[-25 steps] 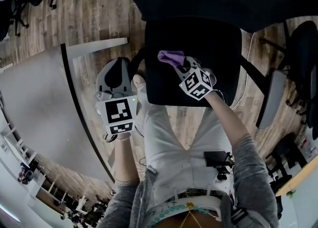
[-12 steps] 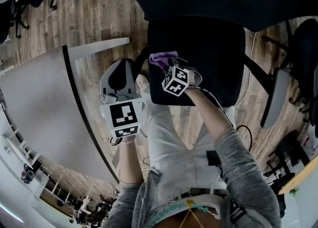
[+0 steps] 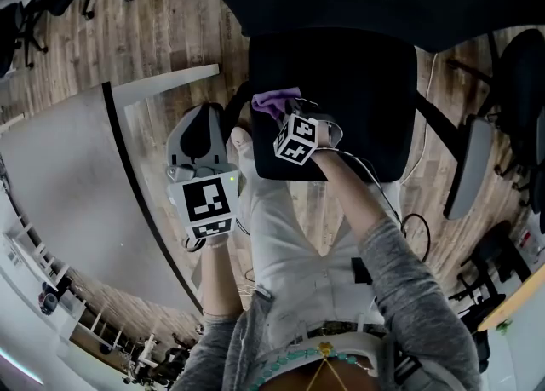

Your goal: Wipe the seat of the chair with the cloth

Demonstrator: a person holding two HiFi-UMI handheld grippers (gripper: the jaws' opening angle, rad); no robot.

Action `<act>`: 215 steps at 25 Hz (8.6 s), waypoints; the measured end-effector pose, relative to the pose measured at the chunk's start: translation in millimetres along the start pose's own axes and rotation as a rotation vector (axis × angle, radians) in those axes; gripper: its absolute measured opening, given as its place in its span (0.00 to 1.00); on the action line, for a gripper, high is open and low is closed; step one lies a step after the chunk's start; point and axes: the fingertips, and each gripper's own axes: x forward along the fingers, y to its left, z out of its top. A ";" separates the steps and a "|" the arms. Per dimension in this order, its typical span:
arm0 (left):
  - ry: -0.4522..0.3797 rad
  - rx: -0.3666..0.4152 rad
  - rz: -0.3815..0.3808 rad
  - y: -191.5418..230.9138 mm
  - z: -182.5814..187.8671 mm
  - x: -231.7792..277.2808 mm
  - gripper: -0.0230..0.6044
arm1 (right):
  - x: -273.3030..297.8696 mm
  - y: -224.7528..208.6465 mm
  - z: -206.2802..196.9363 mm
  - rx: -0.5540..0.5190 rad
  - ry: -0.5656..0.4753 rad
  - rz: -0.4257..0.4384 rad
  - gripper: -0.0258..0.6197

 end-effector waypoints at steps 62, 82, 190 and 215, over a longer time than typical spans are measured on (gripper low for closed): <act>0.008 0.016 0.011 0.5 -0.4 -1.2 0.04 | -79.9 -60.6 -175.2 0.156 0.202 -0.156 0.11; 0.008 0.014 0.008 1.1 -0.5 0.1 0.04 | -118.0 -75.7 -225.4 0.202 0.228 -0.216 0.11; -0.001 0.008 -0.001 0.8 2.0 0.6 0.04 | -41.1 56.6 -101.4 0.043 0.031 0.107 0.11; 0.004 0.013 0.002 3.4 0.9 0.8 0.04 | -71.5 29.0 -164.7 0.098 0.104 0.059 0.11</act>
